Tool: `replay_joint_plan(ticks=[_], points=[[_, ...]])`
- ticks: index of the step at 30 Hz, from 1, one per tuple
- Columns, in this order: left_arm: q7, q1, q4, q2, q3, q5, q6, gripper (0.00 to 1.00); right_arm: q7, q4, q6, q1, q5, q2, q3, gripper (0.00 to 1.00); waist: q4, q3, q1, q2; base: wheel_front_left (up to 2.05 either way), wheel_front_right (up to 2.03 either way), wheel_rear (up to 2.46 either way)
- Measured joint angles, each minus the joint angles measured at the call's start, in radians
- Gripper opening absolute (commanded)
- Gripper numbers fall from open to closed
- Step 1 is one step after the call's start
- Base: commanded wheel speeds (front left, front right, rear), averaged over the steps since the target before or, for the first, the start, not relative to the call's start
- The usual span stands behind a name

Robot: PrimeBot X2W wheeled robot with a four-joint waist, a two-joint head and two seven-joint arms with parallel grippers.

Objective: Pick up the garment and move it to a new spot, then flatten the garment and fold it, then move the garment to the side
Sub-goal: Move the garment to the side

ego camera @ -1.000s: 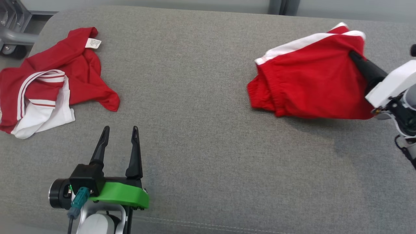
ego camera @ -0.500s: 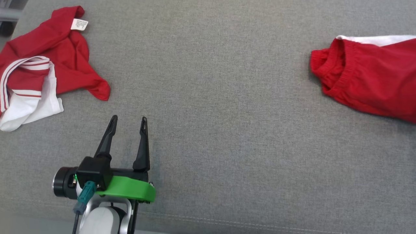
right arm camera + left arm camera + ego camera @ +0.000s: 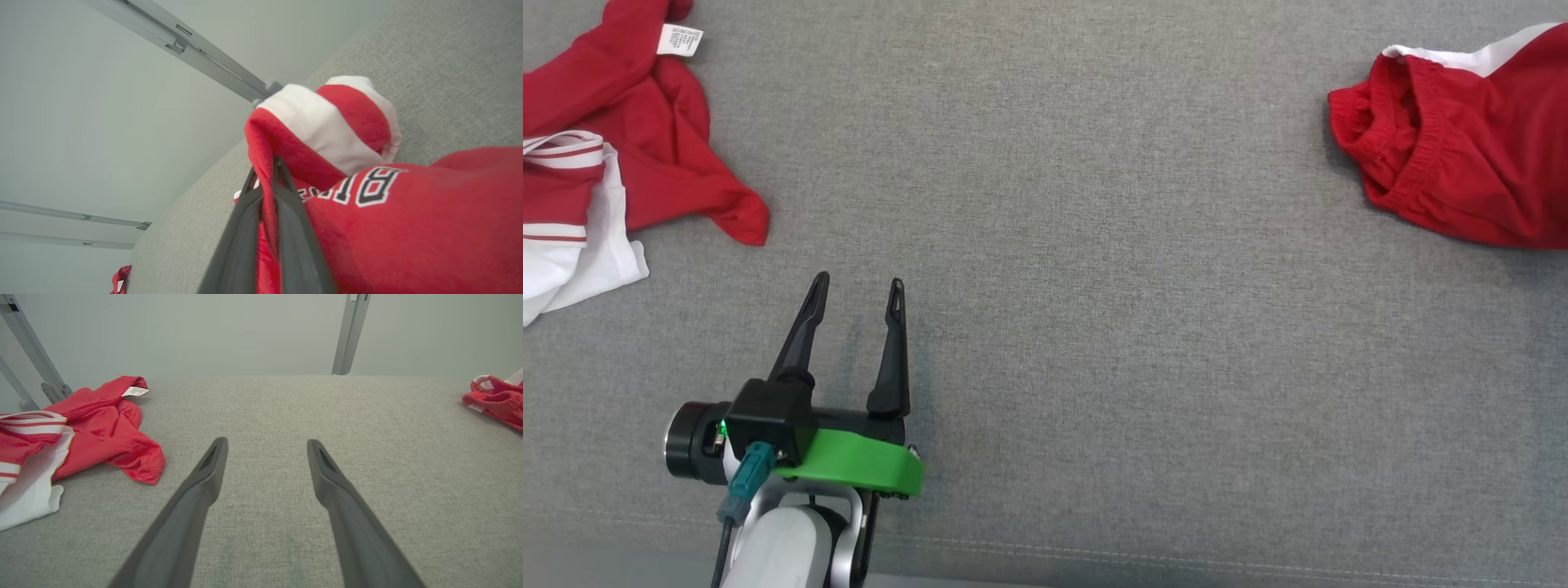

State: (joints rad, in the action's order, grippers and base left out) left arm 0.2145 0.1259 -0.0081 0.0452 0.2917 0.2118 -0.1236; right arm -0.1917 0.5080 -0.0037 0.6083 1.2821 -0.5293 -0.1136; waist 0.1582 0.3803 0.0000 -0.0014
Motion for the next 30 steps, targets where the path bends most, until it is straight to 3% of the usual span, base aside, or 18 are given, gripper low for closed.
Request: replay_joint_plan(ticks=[8, 16, 20, 24, 30], points=[[-0.004, 0.003, 0.008, 0.000, 0.001, -0.003, 0.000, 1.00, -0.021, -0.016, 0.006, 0.023, 0.014, 0.006, -0.006, 0.00, -0.011, 0.025, 0.0000, 0.0000, 0.00, 0.00, 0.00], [-0.002, 0.023, 0.039, 0.000, 0.007, 0.005, 0.000, 1.00, -0.092, -0.097, 0.062, 0.018, 0.060, 0.068, -0.063, 0.00, -0.016, 0.004, 0.0000, 0.0000, 0.00, 0.00, 0.00], [-0.001, 0.023, 0.059, 0.000, 0.004, 0.005, 0.000, 1.00, -0.129, -0.153, 0.074, 0.011, 0.115, 0.137, -0.085, 0.00, -0.019, -0.014, 0.0000, 0.0000, 0.00, 0.00, 0.00], [-0.001, 0.023, 0.061, 0.000, 0.002, 0.012, 0.000, 1.00, -0.145, -0.194, 0.072, -0.007, 0.216, 0.207, -0.054, 0.00, -0.025, -0.027, 0.0000, 0.0000, 0.00, 0.00, 0.00], [0.004, 0.023, 0.063, -0.001, 0.002, 0.014, 0.000, 1.00, -0.142, -0.203, 0.032, -0.053, 0.312, 0.230, 0.025, 0.00, -0.032, -0.031, 0.0000, 0.0000, 0.00, 0.00, 0.00]])
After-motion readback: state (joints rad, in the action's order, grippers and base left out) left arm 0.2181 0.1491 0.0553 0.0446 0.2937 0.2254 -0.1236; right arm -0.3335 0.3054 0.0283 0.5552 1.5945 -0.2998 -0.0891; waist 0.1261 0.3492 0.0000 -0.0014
